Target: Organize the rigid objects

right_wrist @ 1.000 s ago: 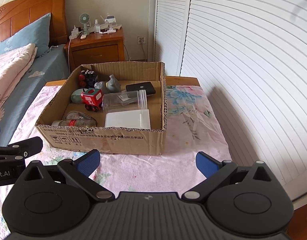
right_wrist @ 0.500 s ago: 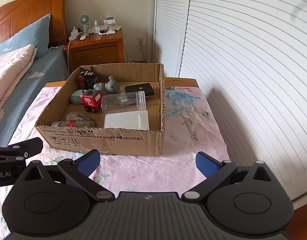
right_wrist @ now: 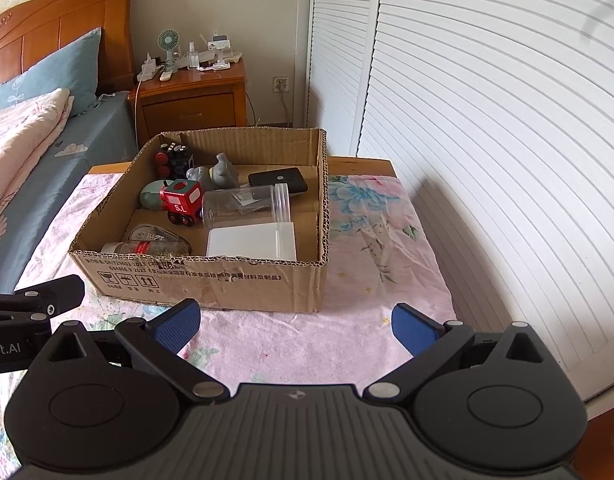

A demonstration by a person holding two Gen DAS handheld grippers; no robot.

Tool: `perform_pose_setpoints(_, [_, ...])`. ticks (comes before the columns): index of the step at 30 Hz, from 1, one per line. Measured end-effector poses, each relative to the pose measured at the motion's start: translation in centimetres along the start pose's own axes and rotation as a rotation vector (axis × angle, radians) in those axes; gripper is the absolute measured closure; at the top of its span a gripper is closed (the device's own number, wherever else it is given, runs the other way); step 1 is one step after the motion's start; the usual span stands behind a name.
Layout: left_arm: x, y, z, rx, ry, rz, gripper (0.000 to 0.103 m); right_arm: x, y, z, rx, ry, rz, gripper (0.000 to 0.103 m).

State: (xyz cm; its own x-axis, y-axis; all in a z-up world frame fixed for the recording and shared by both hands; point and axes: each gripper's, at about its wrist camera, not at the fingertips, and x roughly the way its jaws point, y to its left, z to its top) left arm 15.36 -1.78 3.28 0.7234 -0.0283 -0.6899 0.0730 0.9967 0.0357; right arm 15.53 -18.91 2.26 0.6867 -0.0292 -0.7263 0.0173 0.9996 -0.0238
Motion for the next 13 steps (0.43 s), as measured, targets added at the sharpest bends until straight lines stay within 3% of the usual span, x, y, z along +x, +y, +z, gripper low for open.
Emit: perform_pose_setpoints(13, [-0.24,0.02,-0.04,-0.002,-0.002,0.000,0.002,-0.14,-0.02,-0.08,-0.003,-0.003,0.003,0.000])
